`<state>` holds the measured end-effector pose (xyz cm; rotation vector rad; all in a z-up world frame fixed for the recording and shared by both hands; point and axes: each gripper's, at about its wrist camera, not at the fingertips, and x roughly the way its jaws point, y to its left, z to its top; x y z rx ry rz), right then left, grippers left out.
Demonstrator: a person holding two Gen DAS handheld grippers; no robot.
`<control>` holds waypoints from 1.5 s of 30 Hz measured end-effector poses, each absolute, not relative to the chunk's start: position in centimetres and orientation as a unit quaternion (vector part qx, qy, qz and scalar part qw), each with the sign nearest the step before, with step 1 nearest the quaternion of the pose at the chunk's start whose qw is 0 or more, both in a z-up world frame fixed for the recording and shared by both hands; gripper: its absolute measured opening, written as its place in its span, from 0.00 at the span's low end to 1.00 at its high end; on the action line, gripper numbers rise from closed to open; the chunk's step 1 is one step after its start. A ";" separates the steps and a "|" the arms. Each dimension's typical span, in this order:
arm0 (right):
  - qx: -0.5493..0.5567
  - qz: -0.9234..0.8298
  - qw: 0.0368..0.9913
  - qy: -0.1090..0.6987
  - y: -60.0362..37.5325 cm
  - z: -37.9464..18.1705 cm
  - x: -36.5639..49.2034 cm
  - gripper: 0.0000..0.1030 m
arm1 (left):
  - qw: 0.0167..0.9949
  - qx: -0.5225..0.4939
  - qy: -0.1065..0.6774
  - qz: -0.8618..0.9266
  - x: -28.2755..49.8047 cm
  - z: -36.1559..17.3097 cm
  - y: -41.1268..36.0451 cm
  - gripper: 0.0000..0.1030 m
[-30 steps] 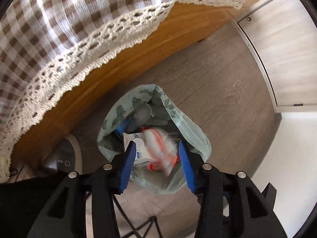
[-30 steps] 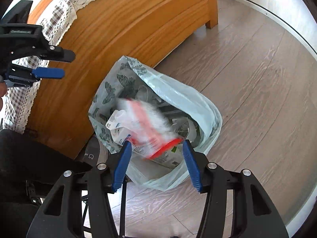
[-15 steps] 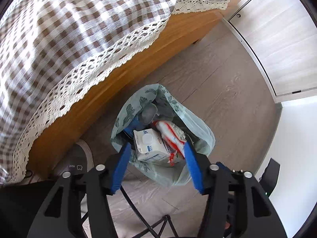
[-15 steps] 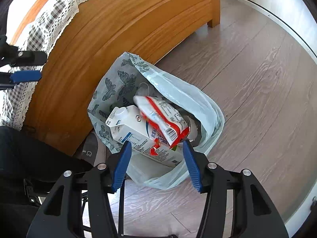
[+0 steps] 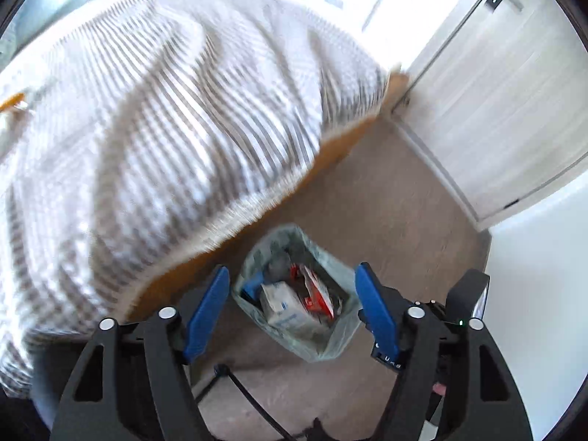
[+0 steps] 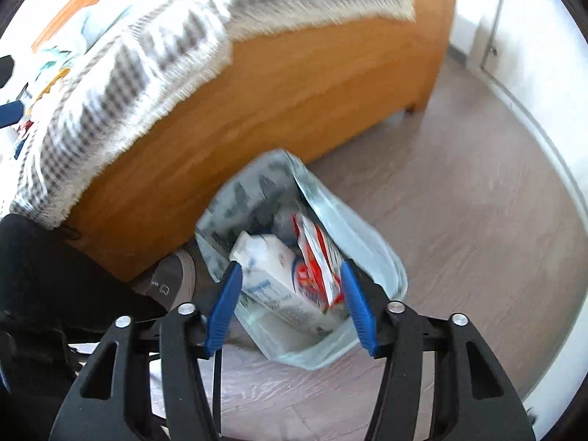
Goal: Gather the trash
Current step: 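Move both tools back over the bed toward the tissue and blue cap, then grasp the white tissue with the left tool while the right tool grasps the blue cap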
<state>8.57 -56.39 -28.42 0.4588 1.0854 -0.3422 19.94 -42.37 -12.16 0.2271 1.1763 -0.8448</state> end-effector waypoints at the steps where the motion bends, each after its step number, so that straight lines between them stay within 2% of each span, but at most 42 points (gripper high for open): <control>1: 0.206 -0.159 0.824 0.503 -55.9 -27.4 9.2 0.54 | 0.753 0.097 0.524 -0.386 20.2 -11.1 -41.0 0.73; 7: 0.168 -0.128 0.867 0.451 -52.0 -20.5 13.6 0.56 | 0.819 0.088 0.455 -0.339 22.9 -6.2 -32.3 0.74; 11: 0.126 -0.086 0.891 0.428 -47.7 -17.0 17.0 0.58 | 0.854 0.066 0.429 -0.289 25.6 -4.7 -25.2 0.74; 16: 0.081 -0.042 0.907 0.411 -41.9 -14.2 21.0 0.58 | 0.866 0.045 0.461 -0.190 30.5 -6.0 -16.3 0.74; 20: 0.057 -0.022 0.914 0.401 -38.2 -13.2 24.1 0.58 | 0.888 0.027 0.436 -0.141 33.2 -6.4 -10.2 0.74; 23: 0.047 -0.007 0.914 0.403 -35.9 -12.8 26.5 0.58 | 0.889 -0.023 0.441 -0.123 36.5 -7.4 -5.5 0.74; 26: 0.040 0.009 0.915 0.401 -33.5 -12.4 29.2 0.58 | 0.866 -0.092 0.484 -0.083 41.0 -9.7 -1.7 0.73; 39: -0.012 0.082 0.915 0.395 -24.5 -11.8 38.3 0.58 | 0.849 -0.160 0.491 -0.112 50.9 -15.1 1.1 0.73; 42: -0.023 0.095 0.911 0.401 -22.7 -12.7 40.2 0.58 | 0.837 -0.140 0.521 -0.086 51.6 -16.7 1.4 0.12; 43: -0.025 0.099 0.910 0.403 -22.2 -13.0 40.8 0.58 | 0.842 -0.137 0.512 -0.102 51.4 -16.3 1.5 0.01; 45: -0.026 0.110 0.907 0.405 -21.0 -13.5 42.1 0.58 | 0.853 -0.153 0.484 -0.118 50.8 -14.8 2.4 0.01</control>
